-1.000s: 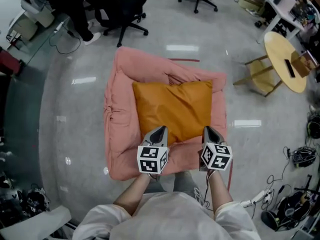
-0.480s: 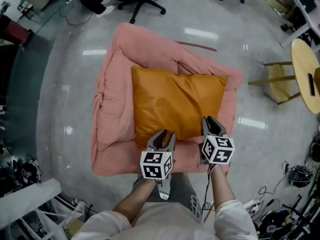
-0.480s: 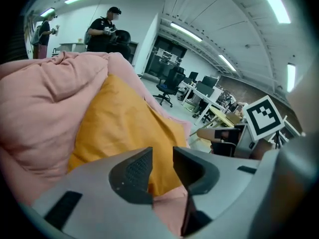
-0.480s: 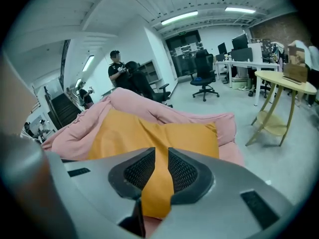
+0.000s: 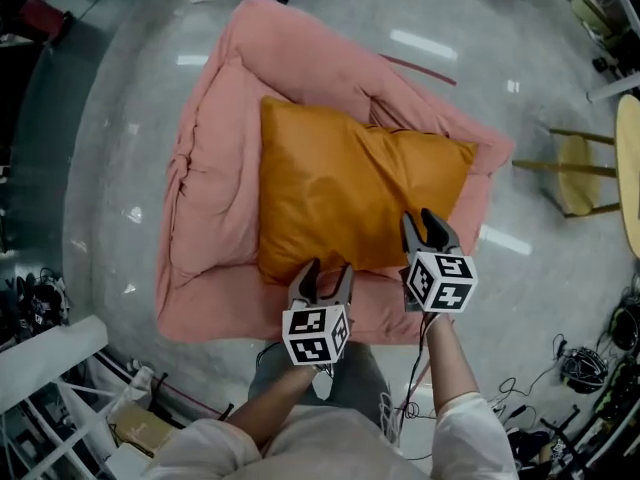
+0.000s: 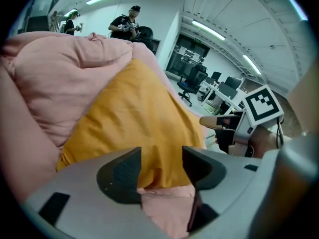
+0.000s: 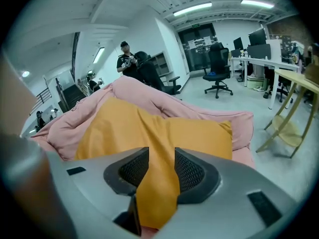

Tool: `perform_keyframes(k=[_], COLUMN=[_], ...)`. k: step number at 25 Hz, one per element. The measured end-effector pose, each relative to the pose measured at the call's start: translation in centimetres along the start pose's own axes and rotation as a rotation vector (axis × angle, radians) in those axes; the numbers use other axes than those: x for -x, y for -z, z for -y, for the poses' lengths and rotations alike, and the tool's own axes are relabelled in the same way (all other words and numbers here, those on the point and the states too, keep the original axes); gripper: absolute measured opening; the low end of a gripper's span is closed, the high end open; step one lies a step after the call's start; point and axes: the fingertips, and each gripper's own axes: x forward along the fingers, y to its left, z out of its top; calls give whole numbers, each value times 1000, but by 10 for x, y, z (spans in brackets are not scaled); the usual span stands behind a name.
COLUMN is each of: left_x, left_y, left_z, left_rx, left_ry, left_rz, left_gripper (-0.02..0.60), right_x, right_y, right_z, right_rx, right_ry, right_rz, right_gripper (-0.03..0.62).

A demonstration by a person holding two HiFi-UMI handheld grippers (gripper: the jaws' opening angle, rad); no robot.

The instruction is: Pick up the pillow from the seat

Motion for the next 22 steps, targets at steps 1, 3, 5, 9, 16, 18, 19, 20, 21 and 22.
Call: perform_keyframes(k=[1,3,5,9,16,18,19,20,21,22], left_x=[-3,-10,-18,-38,-75,-81,-82,-84,-86,-88], left_y=[3,7,6,3,1,2,2,2,1,1], left_z=[-3,-10,-15,-28,-53,-57,-59,-60,-60,-60], left_rx=[15,43,65,123,195,194,192,192,194,198], left_ry=[-22,-67,-111,-184,-264,-283,-291,-297,-299,-296], left_rz=[-1,7,23,36,-10,-11,-6,0,7,12], left_gripper=[255,265,266,281,274,260,251,238,223,200], right_x=[-5,-16,-28,-52,-86,-93,-96,-99,-102,-105], right_y=[0,1,2,6,18,21,22,23,24,24], right_z=[1,2,4,10,11,11,11,11,11,11], right_rx=[6,17,26,43,47,50,51,49,46,42], right_ry=[-5,-14,-21,-16,-22,-20,-18,-18,-19,-21], right_rz=[-7,-23,-38,-65,-102,-106,-106,-104,-102,-101], right_gripper=[149,175,199,215,218,218,218,217,216,215])
